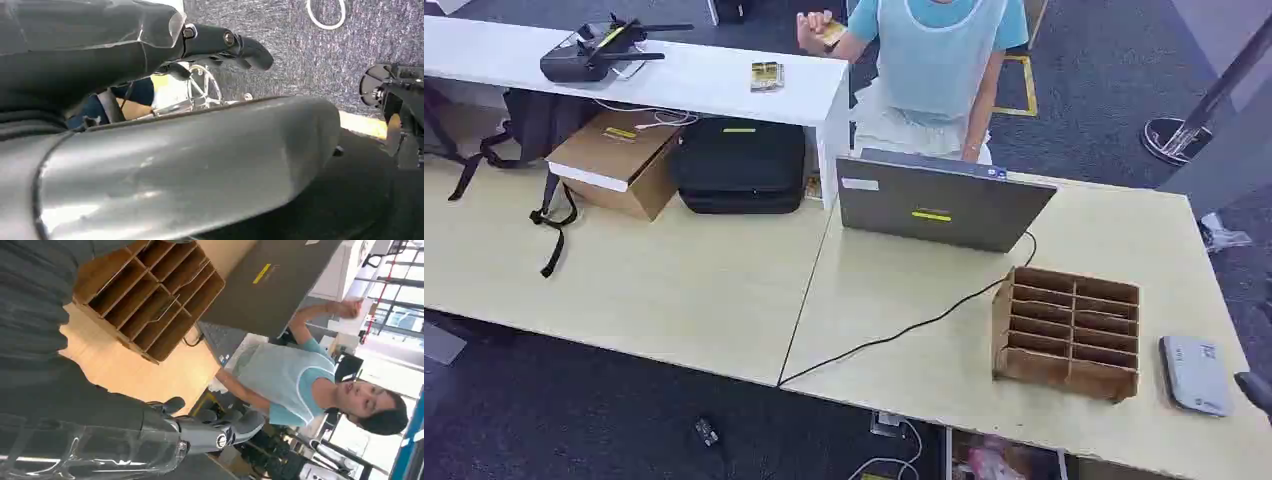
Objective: Pass the card to the sensor for recognition and then transmit it.
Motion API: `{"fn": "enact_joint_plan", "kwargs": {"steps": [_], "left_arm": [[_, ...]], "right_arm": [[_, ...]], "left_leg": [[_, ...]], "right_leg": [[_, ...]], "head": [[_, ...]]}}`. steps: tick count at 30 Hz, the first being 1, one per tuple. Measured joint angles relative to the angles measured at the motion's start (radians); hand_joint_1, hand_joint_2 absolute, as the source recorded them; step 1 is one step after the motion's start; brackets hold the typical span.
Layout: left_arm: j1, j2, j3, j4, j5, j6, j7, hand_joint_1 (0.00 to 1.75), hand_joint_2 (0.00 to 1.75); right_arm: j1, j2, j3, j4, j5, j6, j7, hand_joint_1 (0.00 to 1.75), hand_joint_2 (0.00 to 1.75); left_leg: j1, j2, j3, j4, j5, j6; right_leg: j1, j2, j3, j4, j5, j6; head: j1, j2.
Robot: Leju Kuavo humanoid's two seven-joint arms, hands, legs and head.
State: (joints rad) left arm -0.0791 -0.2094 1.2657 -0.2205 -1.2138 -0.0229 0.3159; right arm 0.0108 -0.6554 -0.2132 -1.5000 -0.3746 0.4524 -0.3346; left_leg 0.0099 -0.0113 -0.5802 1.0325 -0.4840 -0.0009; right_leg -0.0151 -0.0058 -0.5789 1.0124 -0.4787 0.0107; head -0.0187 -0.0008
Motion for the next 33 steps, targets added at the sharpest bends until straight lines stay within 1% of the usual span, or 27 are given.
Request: {"fn": "enact_joint_plan", "kwargs": {"steps": [3,11,17,20,21,22,24,25,26,27,29,31,32,33], "left_arm": [[0.000,0.000,0.000,0.000,-0.003,0.007,0.000,0.00,0.00],[0.000,0.000,0.000,0.000,-0.008,0.014,0.000,0.00,0.00],[0.000,-0.001,0.000,0.000,-0.010,0.014,0.000,0.00,0.00],[0.000,-0.001,0.000,0.000,-0.015,0.015,0.000,0.00,0.00],[0.000,-0.001,0.000,0.000,-0.017,0.015,0.000,0.00,0.00],[-0.001,-0.001,0.000,0.000,-0.017,0.018,0.000,0.00,0.00],[-0.003,-0.003,0.000,0.000,-0.023,0.018,0.000,0.00,0.00],[-0.005,-0.004,0.000,0.000,-0.025,0.018,0.000,0.00,0.00],[-0.008,-0.006,0.000,0.000,-0.027,0.018,0.000,0.00,0.00],[-0.011,-0.007,0.000,0.000,-0.031,0.017,0.000,0.00,0.00],[-0.015,-0.009,-0.001,0.000,-0.036,0.013,0.000,0.00,0.00],[-0.019,-0.009,-0.002,0.000,-0.039,0.011,0.000,0.00,0.00],[-0.019,-0.009,-0.002,0.000,-0.041,0.009,0.000,0.00,0.00],[-0.019,-0.009,-0.003,0.000,-0.044,0.006,0.000,0.00,0.00]], "right_arm": [[0.005,0.011,0.001,-0.010,0.030,-0.022,-0.009,0.00,1.75],[0.017,0.030,-0.001,-0.023,0.056,-0.035,-0.010,0.00,1.75],[0.036,0.063,-0.007,-0.047,0.086,-0.039,-0.013,0.00,1.75],[0.016,0.068,-0.005,-0.046,0.119,-0.045,-0.011,0.00,1.75],[-0.002,0.068,0.000,-0.040,0.153,-0.068,-0.011,0.00,1.75],[-0.030,0.068,0.009,-0.032,0.218,-0.122,-0.013,0.00,1.75],[-0.106,0.075,0.042,-0.008,0.471,-0.328,-0.029,0.00,1.75],[-0.149,0.088,0.071,0.004,0.613,-0.433,-0.029,0.00,1.75],[-0.185,0.102,0.102,0.011,0.709,-0.502,-0.020,0.00,1.75],[-0.211,0.114,0.128,0.018,0.787,-0.550,-0.010,0.00,1.75],[-0.266,0.155,0.190,0.033,0.932,-0.641,0.013,0.00,1.75],[-0.299,0.185,0.248,0.042,0.973,-0.669,0.020,0.00,1.75],[-0.310,0.193,0.265,0.044,1.005,-0.684,0.026,0.00,1.75],[-0.326,0.204,0.280,0.050,1.053,-0.712,0.031,0.00,1.75]], "left_leg": [[0.000,0.000,0.000,0.000,0.000,0.000],[0.000,0.000,0.000,0.000,0.000,0.000],[0.000,0.000,0.000,0.000,0.000,0.000],[0.000,0.000,0.000,0.000,0.000,0.000],[0.000,0.001,-0.001,-0.001,0.000,0.000],[0.000,0.003,-0.001,-0.001,0.000,0.000],[0.000,0.007,-0.001,-0.001,0.000,0.000],[0.000,0.009,0.001,-0.001,0.000,0.000],[0.000,0.011,0.003,-0.001,0.000,0.000],[0.000,0.011,0.002,-0.001,0.000,0.000],[0.000,0.010,0.003,-0.001,0.001,-0.001],[0.000,0.010,0.004,-0.001,0.001,-0.001],[0.000,0.007,0.003,-0.001,0.001,-0.001],[0.000,0.006,0.002,-0.001,0.002,-0.002]], "right_leg": [[0.000,0.000,0.000,0.000,0.000,0.000],[0.000,0.000,0.000,0.000,0.000,0.000],[0.000,0.000,0.000,0.000,0.000,0.000],[0.000,0.001,0.000,0.000,0.000,0.000],[0.000,0.002,0.000,0.000,0.000,0.000],[0.000,0.003,0.000,0.000,0.000,0.000],[-0.001,0.006,0.000,0.001,0.001,0.000],[0.000,0.008,0.000,0.001,0.001,0.000],[0.000,0.010,0.000,0.001,0.001,0.000],[0.000,0.010,0.001,0.002,0.001,0.000],[0.000,0.010,0.001,0.002,0.002,-0.001],[0.001,0.009,0.001,0.002,0.002,-0.002],[0.001,0.007,0.001,0.003,0.002,-0.002],[0.001,0.006,0.000,0.003,0.002,-0.002]], "head": [[0.000,0.000],[0.000,0.000],[0.000,0.000],[0.000,0.000],[0.000,0.000],[0.000,0.000],[0.000,0.000],[0.000,0.000],[0.000,0.000],[0.000,0.000],[0.000,0.000],[0.000,0.000],[0.001,0.000],[0.000,0.000]]}}
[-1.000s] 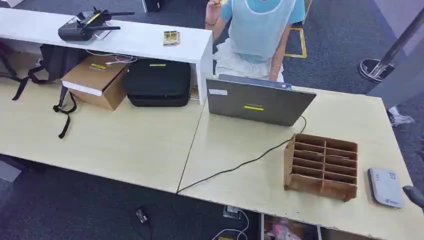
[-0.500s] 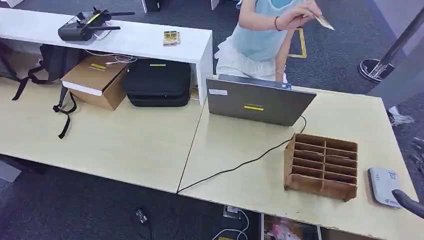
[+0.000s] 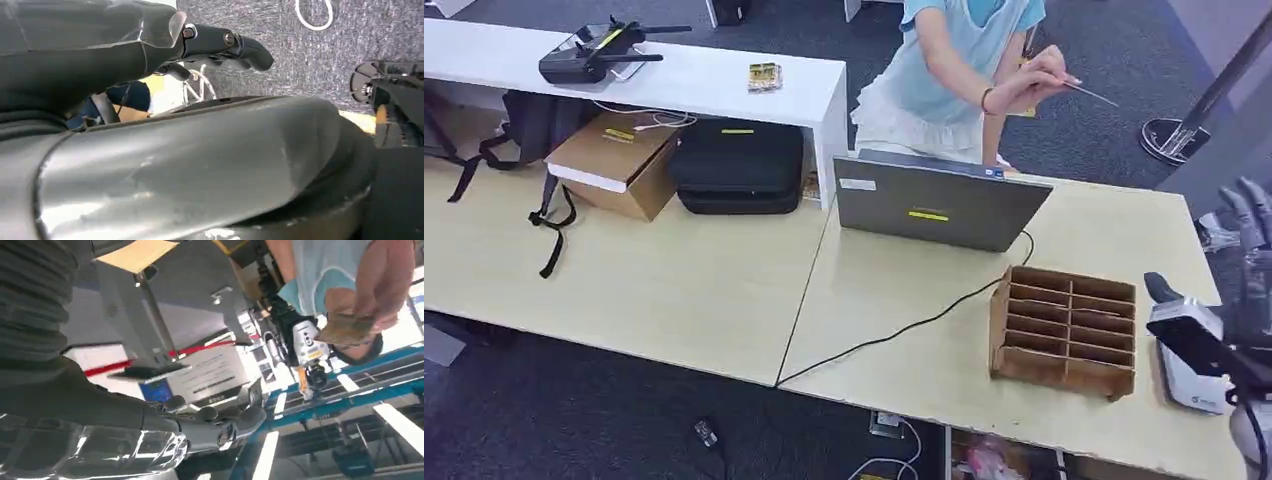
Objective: Pass the card to the sensor for recognition and then transmit it.
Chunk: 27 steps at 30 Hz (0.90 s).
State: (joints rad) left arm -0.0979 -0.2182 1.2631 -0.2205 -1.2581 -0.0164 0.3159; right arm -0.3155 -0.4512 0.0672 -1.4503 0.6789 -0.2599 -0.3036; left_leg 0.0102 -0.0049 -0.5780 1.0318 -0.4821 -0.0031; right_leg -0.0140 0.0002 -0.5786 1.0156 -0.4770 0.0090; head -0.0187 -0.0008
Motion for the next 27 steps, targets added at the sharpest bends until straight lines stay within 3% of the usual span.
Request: {"fn": "enact_joint_plan", "kwargs": {"steps": [3,5,13,21,27], "left_arm": [[0.000,0.000,-0.004,0.000,-0.013,-0.010,0.000,0.00,0.00],[-0.003,0.000,-0.011,0.000,-0.023,-0.019,0.000,0.00,0.00],[-0.007,0.006,-0.028,0.000,-0.035,-0.037,0.000,0.00,0.00],[-0.006,0.007,-0.028,0.000,-0.036,-0.039,0.000,0.00,0.00],[-0.005,0.011,-0.035,0.000,-0.044,-0.051,0.000,0.00,0.00]], "right_arm": [[-0.074,0.045,0.063,0.036,0.189,-0.091,0.038,0.00,1.75],[-0.153,0.078,0.122,0.096,0.272,-0.108,0.066,0.00,1.75],[-0.488,0.223,0.302,0.419,0.339,-0.121,0.084,0.00,1.75],[-0.562,0.279,0.352,0.537,0.339,-0.139,0.084,0.00,1.75],[-0.655,0.344,0.388,0.665,0.398,-0.163,0.122,0.00,1.75]], "left_leg": [[0.000,0.003,-0.001,0.000,0.000,0.000],[0.000,0.006,0.000,0.000,0.000,-0.001],[0.000,0.002,-0.001,0.000,0.004,-0.004],[0.000,0.000,-0.003,0.000,0.004,-0.004],[0.000,0.001,-0.003,0.000,0.004,-0.004]], "right_leg": [[0.000,0.004,-0.002,0.002,0.000,-0.001],[0.000,0.006,-0.002,0.002,0.001,-0.001],[0.000,0.003,-0.004,0.004,0.003,-0.004],[0.001,0.000,-0.005,0.004,0.003,-0.004],[0.001,0.001,-0.006,0.004,0.003,-0.004]], "head": [[0.000,0.000],[0.000,0.000],[0.000,0.000],[0.000,0.000],[0.000,0.000]]}}
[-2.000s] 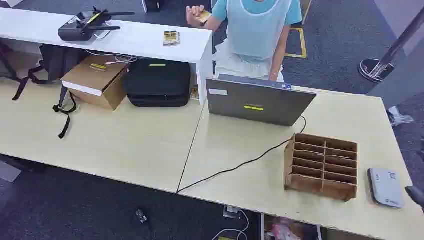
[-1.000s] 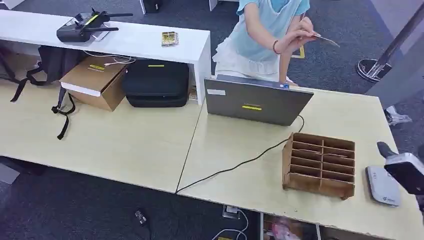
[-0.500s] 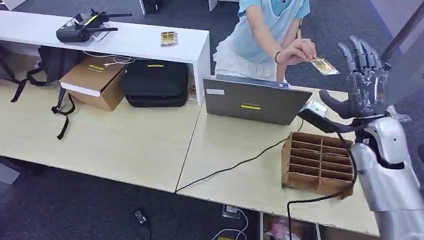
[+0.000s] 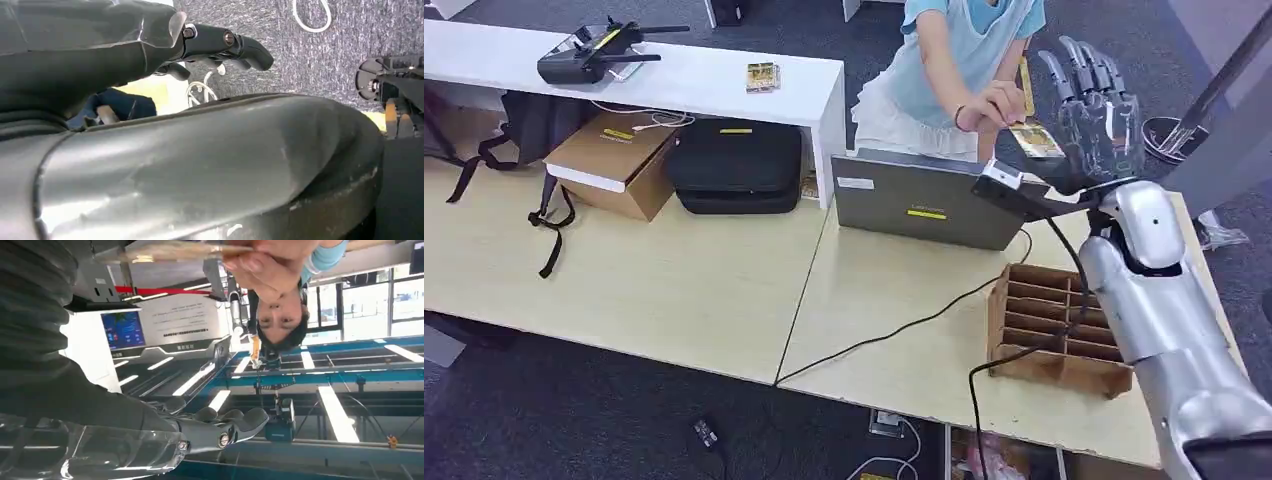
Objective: Pass the card to the sensor for recognition and then transmit it.
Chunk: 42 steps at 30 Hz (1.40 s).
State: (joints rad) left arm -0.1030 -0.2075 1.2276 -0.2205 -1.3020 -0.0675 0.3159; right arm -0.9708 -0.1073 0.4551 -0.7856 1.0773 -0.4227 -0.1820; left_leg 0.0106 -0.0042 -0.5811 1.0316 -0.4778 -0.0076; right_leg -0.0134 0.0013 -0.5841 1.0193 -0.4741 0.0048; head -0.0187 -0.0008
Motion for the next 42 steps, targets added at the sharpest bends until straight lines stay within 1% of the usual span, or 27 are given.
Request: {"fn": "enact_joint_plan", "kwargs": {"steps": [4,5,6,7,11,25,37,40,42], "left_arm": [[0.000,0.000,-0.004,0.000,-0.001,-0.005,0.000,0.00,0.00],[0.001,0.000,-0.006,0.000,-0.001,-0.007,0.000,0.00,0.00],[0.001,0.000,-0.008,0.000,-0.002,-0.007,0.000,0.00,0.00],[0.001,0.000,-0.008,0.000,-0.003,-0.007,0.000,0.00,0.00],[0.001,0.000,-0.010,0.000,-0.007,-0.011,0.000,0.00,0.00],[0.001,0.001,-0.010,0.000,-0.011,-0.005,0.000,0.00,0.00],[0.001,0.001,-0.010,0.000,-0.010,0.000,0.000,0.00,0.00],[0.002,0.001,-0.010,0.000,-0.010,0.002,0.000,0.00,0.00],[0.002,0.000,-0.010,0.000,-0.009,0.003,0.000,0.00,0.00]], "right_arm": [[-0.061,0.056,0.016,0.094,0.033,-0.007,0.035,0.00,1.75],[-0.073,0.067,0.018,0.113,0.040,-0.008,0.041,0.72,1.75],[-0.080,0.075,0.019,0.126,0.042,-0.008,0.045,1.50,1.75],[-0.088,0.082,0.021,0.141,0.044,-0.008,0.049,1.75,1.75],[-0.110,0.098,0.023,0.179,0.064,-0.008,0.052,1.75,1.75],[-0.121,0.098,-0.013,0.222,0.061,-0.026,0.004,1.75,1.75],[-0.123,0.098,-0.024,0.232,0.050,-0.027,-0.001,1.75,1.75],[-0.122,0.098,-0.040,0.232,0.008,-0.018,-0.001,1.75,1.75],[-0.122,0.098,-0.064,0.232,-0.058,0.023,0.001,1.75,1.75]], "left_leg": [[0.000,0.000,0.000,0.000,0.000,0.000],[0.000,0.000,0.000,0.000,0.000,0.000],[0.000,0.000,0.000,0.000,0.000,0.000],[0.000,0.000,0.000,0.000,0.000,0.000],[0.000,0.000,0.000,0.000,0.000,0.000],[0.000,0.000,0.000,0.000,0.000,0.000],[0.000,0.000,-0.001,0.000,0.000,0.000],[0.000,0.000,0.000,0.000,0.000,0.000],[0.000,0.000,0.000,0.000,0.000,0.000]], "right_leg": [[0.000,0.000,-0.001,0.000,0.000,0.000],[0.000,0.000,-0.001,0.000,0.000,0.000],[0.000,0.000,-0.001,0.001,0.000,0.000],[0.000,0.000,-0.001,0.001,0.000,0.000],[0.000,0.000,-0.001,0.000,0.000,0.000],[0.000,0.000,-0.001,0.000,0.000,0.000],[0.000,0.000,-0.001,0.000,0.000,-0.001],[0.000,0.000,-0.001,0.000,0.000,-0.001],[0.000,0.000,-0.001,0.000,0.000,-0.001]], "head": [[0.000,0.000],[0.000,0.000],[0.000,0.000],[0.000,0.000],[0.000,0.000],[0.000,0.000],[0.000,0.000],[0.000,0.000],[0.000,0.000]]}}
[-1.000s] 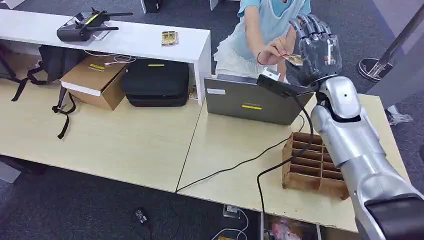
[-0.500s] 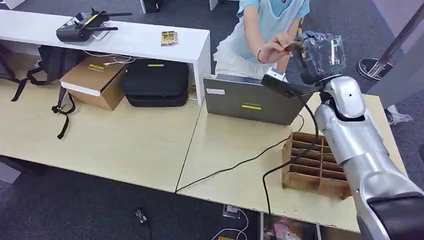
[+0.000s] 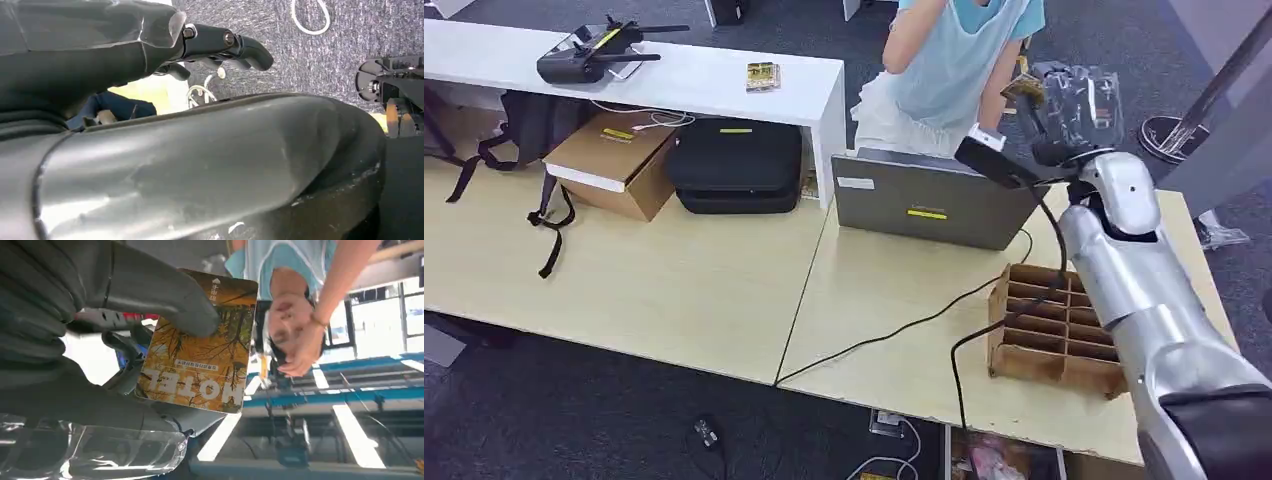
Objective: Pass the card to the sensor for recognition and then transmit it.
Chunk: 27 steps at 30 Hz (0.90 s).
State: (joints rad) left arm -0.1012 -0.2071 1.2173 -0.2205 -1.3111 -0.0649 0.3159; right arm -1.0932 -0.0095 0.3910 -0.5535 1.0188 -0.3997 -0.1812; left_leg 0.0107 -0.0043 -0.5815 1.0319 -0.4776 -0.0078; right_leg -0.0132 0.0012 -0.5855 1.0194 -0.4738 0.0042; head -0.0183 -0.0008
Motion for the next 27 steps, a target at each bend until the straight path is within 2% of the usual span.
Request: {"fn": "enact_joint_plan", "kwargs": {"steps": [4,6,13,16,20,22,25,27], "left_arm": [[0.001,0.000,0.000,0.000,0.010,0.000,0.000,0.00,0.00],[0.004,0.000,0.000,0.000,0.017,0.000,0.000,0.00,0.00],[0.012,0.004,0.000,0.000,0.028,0.009,0.000,0.00,0.00],[0.015,0.004,0.000,0.000,0.033,0.012,0.000,0.00,0.00],[0.019,0.005,0.001,0.000,0.036,0.015,0.000,0.00,0.00],[0.018,0.004,0.002,0.000,0.040,0.018,0.000,0.00,0.00],[0.019,0.003,0.006,0.000,0.058,0.030,0.000,0.00,0.00],[0.024,0.003,0.009,0.000,0.061,0.035,0.000,0.00,0.00]], "right_arm": [[-0.010,-0.021,-0.089,0.001,-0.197,0.172,0.050,1.75,1.75],[-0.031,-0.062,-0.154,0.007,-0.308,0.255,0.067,1.75,1.75],[-0.066,-0.186,-0.301,0.024,-0.458,0.372,0.074,1.75,1.75],[-0.070,-0.257,-0.341,0.034,-0.510,0.429,0.059,1.75,1.75],[-0.072,-0.317,-0.370,0.043,-0.537,0.459,0.059,1.75,1.75],[-0.069,-0.345,-0.381,0.048,-0.573,0.502,0.055,1.75,1.75],[-0.040,-0.427,-0.417,0.054,-0.675,0.618,0.041,1.75,1.75],[-0.015,-0.475,-0.434,0.059,-0.706,0.660,0.034,1.75,1.75]], "left_leg": [[0.000,0.000,0.000,0.001,0.000,0.000],[0.000,-0.006,-0.002,0.001,0.001,0.001],[-0.001,-0.006,-0.003,0.002,0.000,0.002],[-0.001,-0.011,-0.005,0.002,0.001,0.002],[-0.001,-0.006,-0.004,0.002,0.000,0.002],[-0.001,-0.006,-0.003,0.002,0.000,0.002],[-0.001,-0.012,-0.004,0.002,0.000,0.002],[-0.001,-0.013,-0.005,0.002,0.000,0.002]], "right_leg": [[0.000,0.000,0.000,0.000,0.000,0.000],[0.000,-0.007,0.000,0.000,0.000,0.000],[-0.001,-0.005,-0.001,-0.002,0.000,0.001],[-0.001,-0.012,0.000,-0.002,0.000,0.002],[-0.001,-0.005,-0.001,-0.001,0.000,0.001],[-0.001,-0.005,-0.002,-0.002,0.000,0.001],[0.000,-0.012,0.000,-0.002,-0.001,0.002],[-0.001,-0.013,0.000,-0.002,-0.001,0.002]], "head": [[-0.001,0.000],[0.001,0.000],[-0.001,0.000],[0.001,0.000],[0.000,0.000],[-0.001,0.000],[0.000,0.000],[0.000,0.000]]}}
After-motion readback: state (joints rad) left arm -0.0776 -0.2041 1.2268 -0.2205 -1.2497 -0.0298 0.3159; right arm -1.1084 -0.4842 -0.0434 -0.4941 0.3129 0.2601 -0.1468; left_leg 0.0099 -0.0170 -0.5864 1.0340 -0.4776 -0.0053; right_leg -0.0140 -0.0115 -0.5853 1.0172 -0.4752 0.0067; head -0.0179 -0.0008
